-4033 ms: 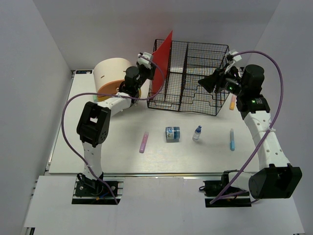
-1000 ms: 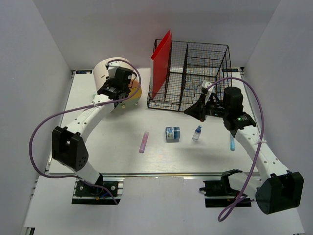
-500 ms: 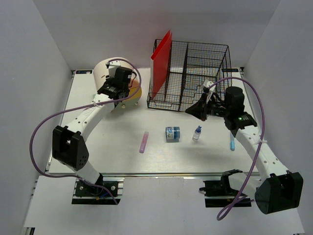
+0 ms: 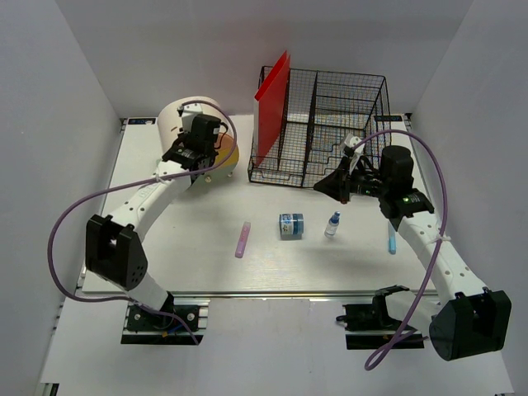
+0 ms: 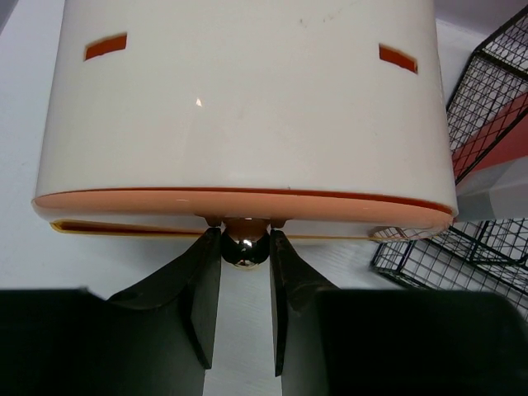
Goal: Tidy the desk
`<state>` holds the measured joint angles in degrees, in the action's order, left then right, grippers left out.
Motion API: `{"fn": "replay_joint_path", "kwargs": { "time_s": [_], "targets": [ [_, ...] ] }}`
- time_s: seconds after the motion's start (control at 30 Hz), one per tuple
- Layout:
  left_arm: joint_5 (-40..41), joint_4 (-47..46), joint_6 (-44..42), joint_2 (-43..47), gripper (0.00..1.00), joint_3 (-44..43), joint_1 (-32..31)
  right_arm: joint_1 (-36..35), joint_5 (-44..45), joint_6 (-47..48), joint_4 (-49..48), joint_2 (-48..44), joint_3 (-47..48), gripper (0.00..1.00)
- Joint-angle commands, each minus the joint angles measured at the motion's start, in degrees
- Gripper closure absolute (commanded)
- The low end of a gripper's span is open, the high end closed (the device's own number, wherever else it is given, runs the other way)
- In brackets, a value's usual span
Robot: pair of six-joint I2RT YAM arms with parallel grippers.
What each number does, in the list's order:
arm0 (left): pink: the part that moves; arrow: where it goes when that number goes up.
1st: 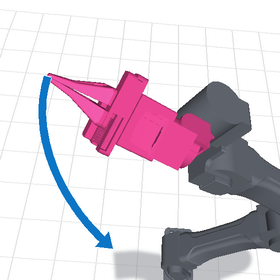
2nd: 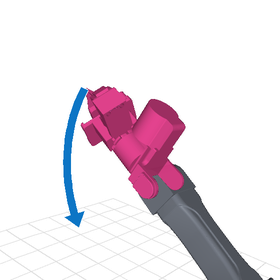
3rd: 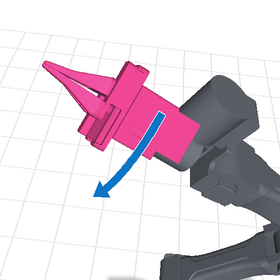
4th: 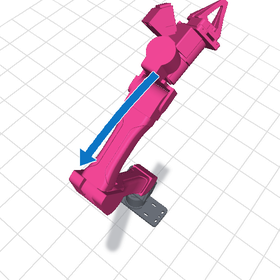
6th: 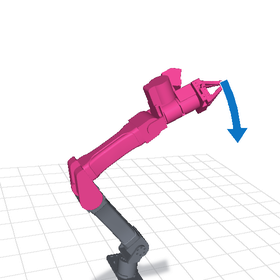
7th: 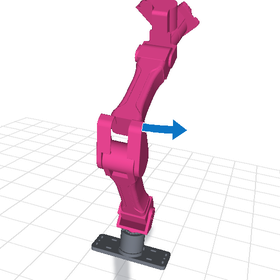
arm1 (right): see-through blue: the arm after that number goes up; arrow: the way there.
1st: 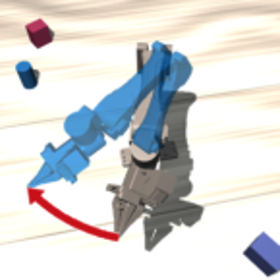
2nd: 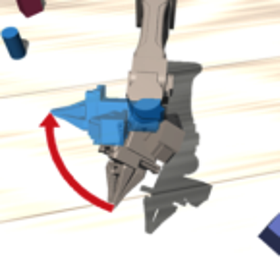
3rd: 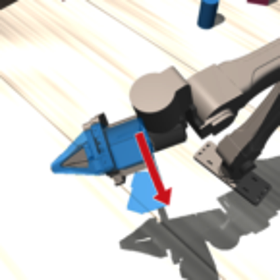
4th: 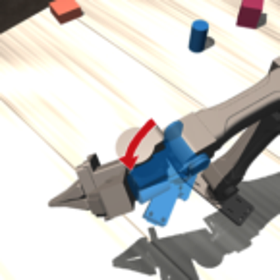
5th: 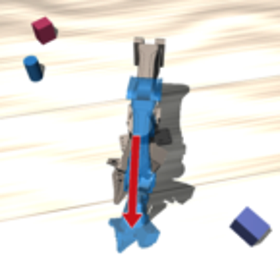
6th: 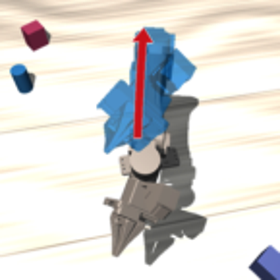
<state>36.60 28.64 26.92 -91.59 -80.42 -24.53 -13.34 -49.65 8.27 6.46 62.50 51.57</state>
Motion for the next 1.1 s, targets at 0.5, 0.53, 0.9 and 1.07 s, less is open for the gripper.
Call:
{"fn": "replay_joint_path", "kwargs": {
  "time_s": [0.5, 0.53, 0.9, 1.07],
  "targets": [
    [-12.16, 1.15, 0.94, 11.96, 0.89, 7.12, -0.69, 0.77, -1.5, -0.1, -1.27, 0.08, 1.16, 0.91],
    [-12.95, 1.06, 0.86, 12.22, 0.89, 7.38, -0.69, 0.95, -1.59, -0.1, -1.19, 0.17, 1.16, 0.91],
    [-16.56, 1.76, 0.51, 14.69, 0.92, 8.35, -1.22, 0.78, -1.94, -0.01, -1.27, 0.61, 1.08, 0.91],
    [-16.83, 2.03, 0.42, 14.95, 0.67, 9.23, -1.22, 0.86, -1.94, -0.01, -1.27, 0.61, 1.08, 0.91]
  ]
}}
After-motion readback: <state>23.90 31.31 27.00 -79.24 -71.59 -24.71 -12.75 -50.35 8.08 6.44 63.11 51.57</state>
